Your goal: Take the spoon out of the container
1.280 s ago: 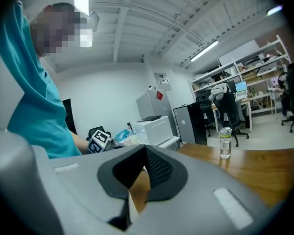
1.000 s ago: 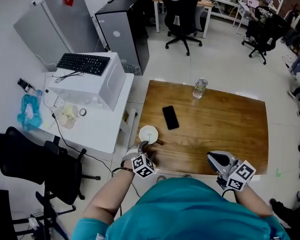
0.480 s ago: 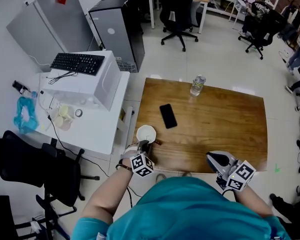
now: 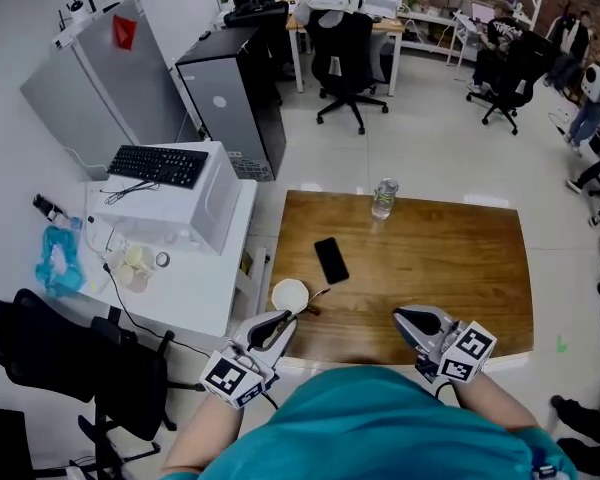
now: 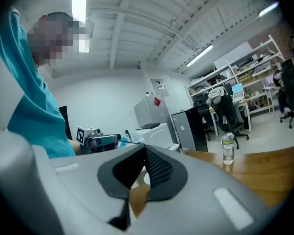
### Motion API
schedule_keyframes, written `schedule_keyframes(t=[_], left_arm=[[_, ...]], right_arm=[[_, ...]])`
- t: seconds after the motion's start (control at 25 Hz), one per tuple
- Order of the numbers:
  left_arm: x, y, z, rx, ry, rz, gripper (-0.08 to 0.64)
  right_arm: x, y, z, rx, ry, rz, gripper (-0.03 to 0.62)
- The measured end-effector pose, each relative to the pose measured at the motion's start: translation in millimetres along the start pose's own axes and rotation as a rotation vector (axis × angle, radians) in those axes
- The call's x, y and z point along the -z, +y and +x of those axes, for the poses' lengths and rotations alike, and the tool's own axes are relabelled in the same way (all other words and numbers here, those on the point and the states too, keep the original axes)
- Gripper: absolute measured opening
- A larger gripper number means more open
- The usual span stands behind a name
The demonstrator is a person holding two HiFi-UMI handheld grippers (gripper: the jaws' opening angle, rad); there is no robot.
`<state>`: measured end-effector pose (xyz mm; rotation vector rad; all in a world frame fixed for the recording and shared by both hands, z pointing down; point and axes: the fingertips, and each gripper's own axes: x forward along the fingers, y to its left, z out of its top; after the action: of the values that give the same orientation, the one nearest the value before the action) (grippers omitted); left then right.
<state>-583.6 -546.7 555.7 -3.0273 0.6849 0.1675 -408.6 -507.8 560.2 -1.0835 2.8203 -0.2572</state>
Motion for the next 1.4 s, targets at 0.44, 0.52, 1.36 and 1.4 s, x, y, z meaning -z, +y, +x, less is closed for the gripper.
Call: schedule_keyframes(t=[0.44,0.52,1.36,1.4], left_arm=[[-4,-50,17,0.111,-0.108,-0.079,0.051],[-2,-56,29,0.131,-0.107,-0.088,0.051],[25,-461,293,0.094,-0.094,-0.082,0.051],[23,-474,296,0.096,-0.097,-0.078,0.051]], right_arm=[[-16,15,-37,0.050,-0.044,-0.027,0.002],[-15,13,-46,0.059,-0.038,-0.011,0.002],[-48,-85,-500,-0.044,-0.040,-0.081,0.002],[-48,-82,-514,-0.047,-0.044,-0.082,0.002]])
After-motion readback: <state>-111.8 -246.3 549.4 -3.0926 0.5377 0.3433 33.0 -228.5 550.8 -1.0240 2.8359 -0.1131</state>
